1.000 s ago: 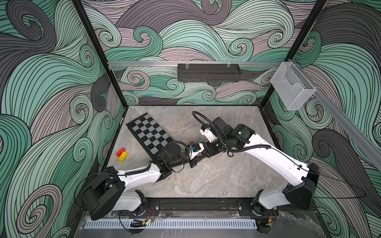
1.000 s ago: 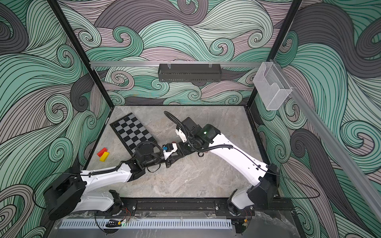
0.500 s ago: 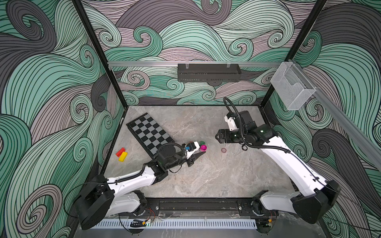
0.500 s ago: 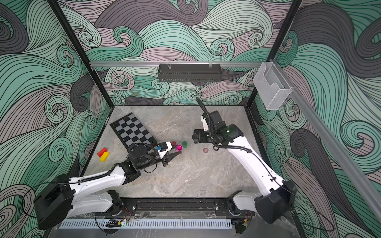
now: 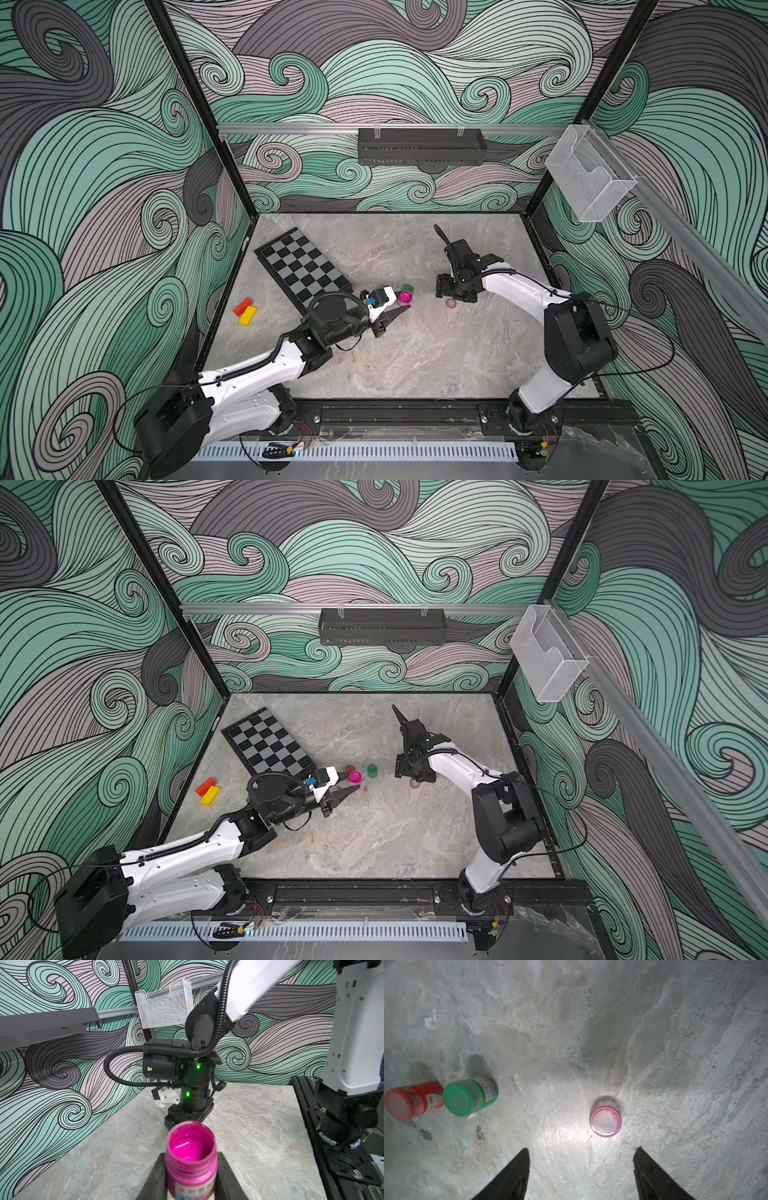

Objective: Close the paint jar lid
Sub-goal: Pick up the lid from the center of the board.

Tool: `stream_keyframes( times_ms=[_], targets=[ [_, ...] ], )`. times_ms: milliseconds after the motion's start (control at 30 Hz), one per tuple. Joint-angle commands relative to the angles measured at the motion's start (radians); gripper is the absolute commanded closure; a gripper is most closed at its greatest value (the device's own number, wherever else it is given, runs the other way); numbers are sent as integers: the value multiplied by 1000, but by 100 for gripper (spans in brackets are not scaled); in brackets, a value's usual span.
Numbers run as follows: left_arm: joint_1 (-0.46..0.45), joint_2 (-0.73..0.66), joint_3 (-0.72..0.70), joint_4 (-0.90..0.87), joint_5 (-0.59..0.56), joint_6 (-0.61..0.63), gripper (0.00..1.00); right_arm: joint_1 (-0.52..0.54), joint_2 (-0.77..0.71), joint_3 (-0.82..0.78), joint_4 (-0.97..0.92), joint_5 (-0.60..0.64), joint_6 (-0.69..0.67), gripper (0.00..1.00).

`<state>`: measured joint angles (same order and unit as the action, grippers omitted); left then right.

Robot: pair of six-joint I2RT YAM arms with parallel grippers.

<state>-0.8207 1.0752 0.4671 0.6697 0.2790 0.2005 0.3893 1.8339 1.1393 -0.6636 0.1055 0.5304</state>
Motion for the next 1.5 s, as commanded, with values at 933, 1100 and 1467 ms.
stream_keyframes(
  times_ms=[933,1100,1467],
  targets=[
    [13,-22,3,10,8,11,78,15,96,-7,7,59,301,39],
    [13,-21,2,10,6,12,78,16,111,-2,6,84,353,41],
    [16,-18,2,8,5,12,78,7,175,41,-17,103,434,47]
  ],
)
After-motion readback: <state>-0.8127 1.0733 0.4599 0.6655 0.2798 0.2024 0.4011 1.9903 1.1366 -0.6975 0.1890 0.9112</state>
